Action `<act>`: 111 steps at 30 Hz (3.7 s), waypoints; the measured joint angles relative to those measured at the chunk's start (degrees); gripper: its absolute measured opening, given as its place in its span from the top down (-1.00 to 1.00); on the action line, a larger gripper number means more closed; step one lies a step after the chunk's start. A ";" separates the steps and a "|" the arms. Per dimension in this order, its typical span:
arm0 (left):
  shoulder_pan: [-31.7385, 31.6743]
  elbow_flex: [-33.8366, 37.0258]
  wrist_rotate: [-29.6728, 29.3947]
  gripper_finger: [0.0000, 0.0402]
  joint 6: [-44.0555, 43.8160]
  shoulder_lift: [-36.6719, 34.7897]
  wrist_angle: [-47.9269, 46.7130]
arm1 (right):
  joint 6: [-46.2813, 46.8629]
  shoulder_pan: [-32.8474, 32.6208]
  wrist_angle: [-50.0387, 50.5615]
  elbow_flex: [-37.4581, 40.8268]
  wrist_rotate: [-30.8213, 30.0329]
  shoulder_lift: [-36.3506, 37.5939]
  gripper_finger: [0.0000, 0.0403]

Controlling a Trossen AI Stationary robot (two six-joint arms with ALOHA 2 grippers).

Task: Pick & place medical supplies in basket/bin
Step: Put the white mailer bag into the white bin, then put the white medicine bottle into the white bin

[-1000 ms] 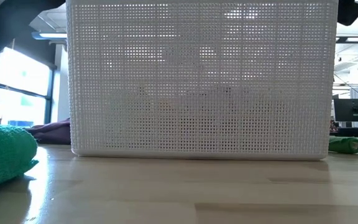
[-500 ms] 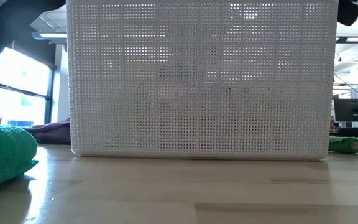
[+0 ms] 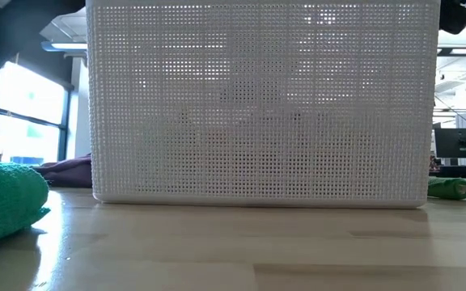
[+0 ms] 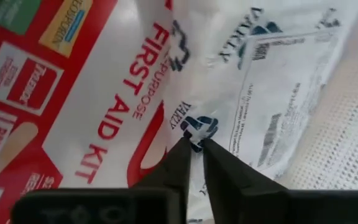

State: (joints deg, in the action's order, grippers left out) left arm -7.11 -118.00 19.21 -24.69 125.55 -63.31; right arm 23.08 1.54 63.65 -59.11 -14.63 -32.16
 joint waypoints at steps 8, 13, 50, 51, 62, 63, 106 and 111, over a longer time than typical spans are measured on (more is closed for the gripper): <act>-0.02 -1.23 -0.03 0.90 -2.07 0.31 -0.14 | -1.86 -0.02 0.99 0.00 0.00 0.00 -0.32; 0.00 -5.76 -0.05 0.84 -1.82 0.31 -2.58 | -3.46 -0.02 1.02 0.00 -0.01 0.00 -0.32; -0.28 -16.99 -3.60 0.62 2.16 -9.14 -0.45 | 10.11 -0.11 15.67 -0.09 10.03 -6.25 -0.26; -0.26 -17.00 -4.46 0.65 2.95 -10.19 0.33 | 8.88 -0.23 15.68 -0.09 11.30 -7.36 -0.26; 2.17 -17.00 -18.41 0.86 10.21 -22.14 2.91 | 6.00 -7.45 15.83 -0.07 13.94 -14.71 -0.43; 2.91 -17.00 -19.97 0.85 10.85 -22.94 3.72 | 6.02 -8.50 15.83 -0.07 13.28 -15.23 -0.46; 9.01 -17.00 -30.80 0.85 -0.28 -25.72 22.89 | 8.01 -32.76 -14.23 27.97 10.12 -19.08 -0.72; 9.01 -17.00 -32.35 0.80 -0.71 -25.70 22.88 | 8.01 -32.85 -14.29 28.17 11.03 -19.08 -0.65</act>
State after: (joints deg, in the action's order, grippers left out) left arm 1.89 -135.00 -13.14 -25.40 99.85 -40.42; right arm 31.09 -31.31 49.37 -30.94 -3.61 -51.24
